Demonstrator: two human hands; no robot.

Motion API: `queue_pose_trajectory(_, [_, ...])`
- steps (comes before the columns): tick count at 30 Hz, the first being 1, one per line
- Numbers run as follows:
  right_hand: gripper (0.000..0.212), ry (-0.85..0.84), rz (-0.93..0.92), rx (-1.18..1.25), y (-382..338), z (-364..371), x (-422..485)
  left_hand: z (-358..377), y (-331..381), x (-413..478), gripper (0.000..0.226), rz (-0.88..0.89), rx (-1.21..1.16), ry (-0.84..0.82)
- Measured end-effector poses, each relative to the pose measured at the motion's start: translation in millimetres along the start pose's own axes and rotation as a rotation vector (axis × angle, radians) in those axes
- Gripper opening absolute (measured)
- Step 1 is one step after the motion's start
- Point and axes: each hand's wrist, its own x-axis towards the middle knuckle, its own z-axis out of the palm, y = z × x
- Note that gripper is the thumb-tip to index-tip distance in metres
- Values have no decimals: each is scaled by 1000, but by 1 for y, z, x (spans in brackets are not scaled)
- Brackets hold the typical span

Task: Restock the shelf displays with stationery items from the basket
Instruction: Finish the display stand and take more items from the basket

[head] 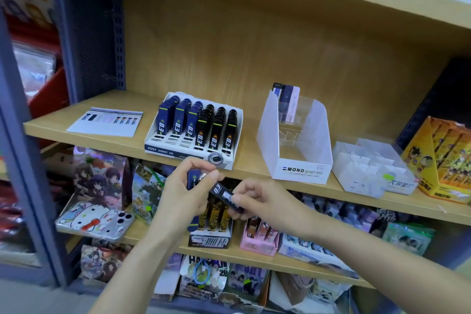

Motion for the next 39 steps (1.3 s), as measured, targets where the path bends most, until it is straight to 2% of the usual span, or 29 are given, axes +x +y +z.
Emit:
queue_pose_trajectory(3, [11,-21,-9,121,-5,19,1,-9,3,-1,13,24,15,29])
queue_pose_trajectory(6, [13,175,-122,-3,-8,31,3,-16,3,-2,19,-38,55,100])
queue_pose_trajectory(10, [23,322,-185,-67,-11,39,14,-23,5,-4,14,-73,38,57])
queue_pose_trajectory(14, [28,302,-200,-109,-13,47,20,-31,8,-5,13,-28,101,130])
queue_pose_trajectory(18, [25,259,-221,-166,-16,49,23,-37,11,-4,26,-27,236,123])
queue_pose_trajectory(22, [16,232,-239,-376,-21,41,22,-38,7,-6,31,-134,290,81])
queue_pose_trajectory(25, [19,284,-229,-284,-28,25,26,-38,2,-1,21,-221,123,104])
queue_pose_trajectory(29, [40,482,-235,-53,-34,-3,40,-42,-4,2,14,-179,194,124])
queue_pose_trajectory(31, [32,570,-244,-37,-33,-13,49,-41,-2,-1,11,-152,208,92])
queue_pose_trajectory(34, [7,642,-239,-67,-27,-23,64,-39,1,-3,6,-75,249,37])
queue_pose_trajectory(39, [6,710,-274,-79,-17,-27,77,-43,-1,0,6,-29,281,49])
